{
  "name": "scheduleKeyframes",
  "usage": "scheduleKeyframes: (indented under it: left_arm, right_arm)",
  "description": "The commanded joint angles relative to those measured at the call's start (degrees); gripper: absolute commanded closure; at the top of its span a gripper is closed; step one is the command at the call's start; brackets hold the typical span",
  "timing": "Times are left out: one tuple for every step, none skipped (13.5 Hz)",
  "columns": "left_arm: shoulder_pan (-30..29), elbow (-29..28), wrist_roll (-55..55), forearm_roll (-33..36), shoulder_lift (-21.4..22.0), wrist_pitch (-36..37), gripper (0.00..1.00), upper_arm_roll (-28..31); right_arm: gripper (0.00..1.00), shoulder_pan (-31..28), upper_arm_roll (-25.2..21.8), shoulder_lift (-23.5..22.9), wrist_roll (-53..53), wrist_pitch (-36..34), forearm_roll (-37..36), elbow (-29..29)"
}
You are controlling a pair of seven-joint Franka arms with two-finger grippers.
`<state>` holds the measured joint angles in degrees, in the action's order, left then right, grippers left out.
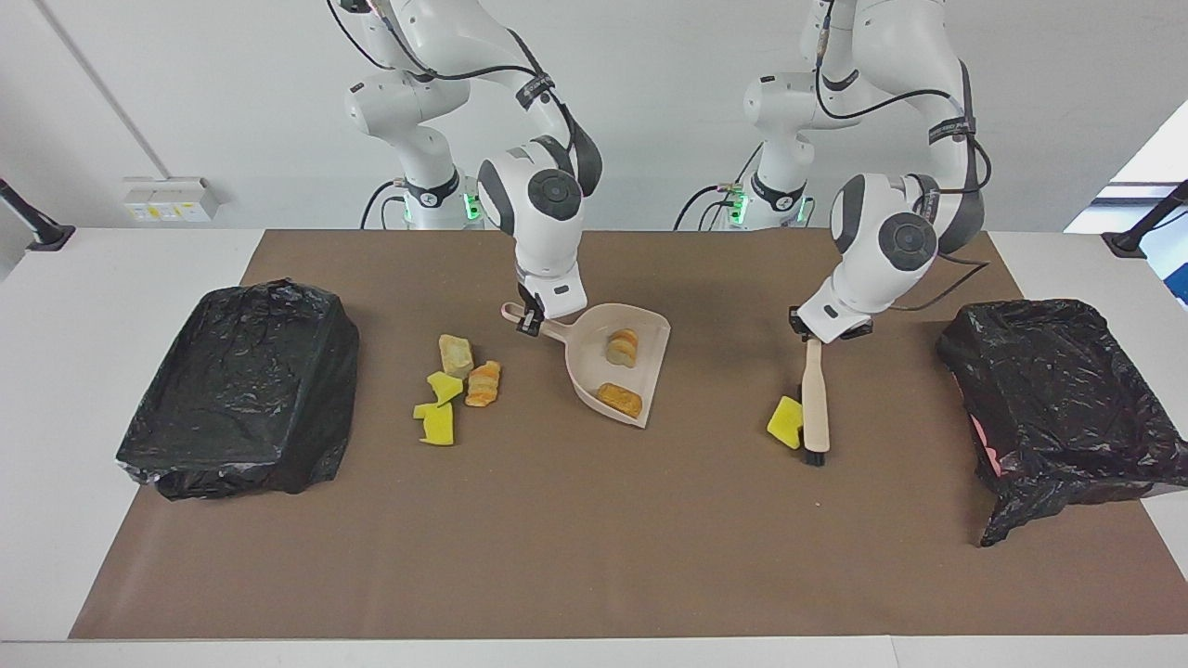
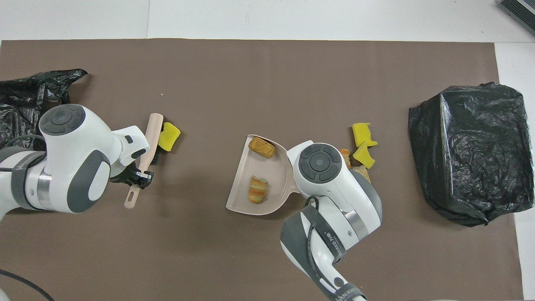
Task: Sweep and dump trash in bin
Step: 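Sweep the yellow sponge into the dustpan with the left gripper's brush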
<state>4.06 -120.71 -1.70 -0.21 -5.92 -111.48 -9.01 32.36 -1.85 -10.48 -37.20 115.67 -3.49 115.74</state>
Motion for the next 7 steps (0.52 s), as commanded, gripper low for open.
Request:
scheduleKeyframes:
  left_arm:
    - [0.77, -4.18, 0.12, -3.64, 3.19, 0.38, 1.0, -3.54]
    - [0.77, -4.53, 0.21, -6.53, 3.71, 0.03, 1.0, -5.73]
    - [0.77, -4.62, 0.64, -9.0, 3.81, -0.23, 1.0, -7.67]
    - [0.77, -4.54, 1.52, -10.24, 3.89, -0.23, 1.0, -10.21]
    - [0.68, -4.62, 3.96, -11.21, 3.98, -0.93, 1.0, -12.85]
    - [0.77, -4.54, 6.42, -12.26, 3.9, -2.33, 1.0, -15.22]
    - [0.77, -4.54, 8.54, -13.41, 3.89, -4.17, 1.0, -17.77]
  right_arm:
    - [1.0, -0.72, 0.53, 0.64, 1.43, 2.02, -0.21, 1.42]
    - [1.0, -0.72, 0.53, 0.64, 1.43, 2.11, -0.21, 1.42]
    - [1.0, -0.72, 0.53, 0.64, 1.43, 2.02, -0.21, 1.42]
    - [1.0, -0.72, 0.53, 0.64, 1.43, 2.02, -0.21, 1.42]
    - [1.0, -0.72, 0.53, 0.64, 1.43, 2.02, -0.21, 1.42]
    - [1.0, -0.72, 0.53, 0.64, 1.43, 2.02, -0.21, 1.42]
    - [1.0, -0.72, 0.53, 0.64, 1.43, 2.11, -0.21, 1.42]
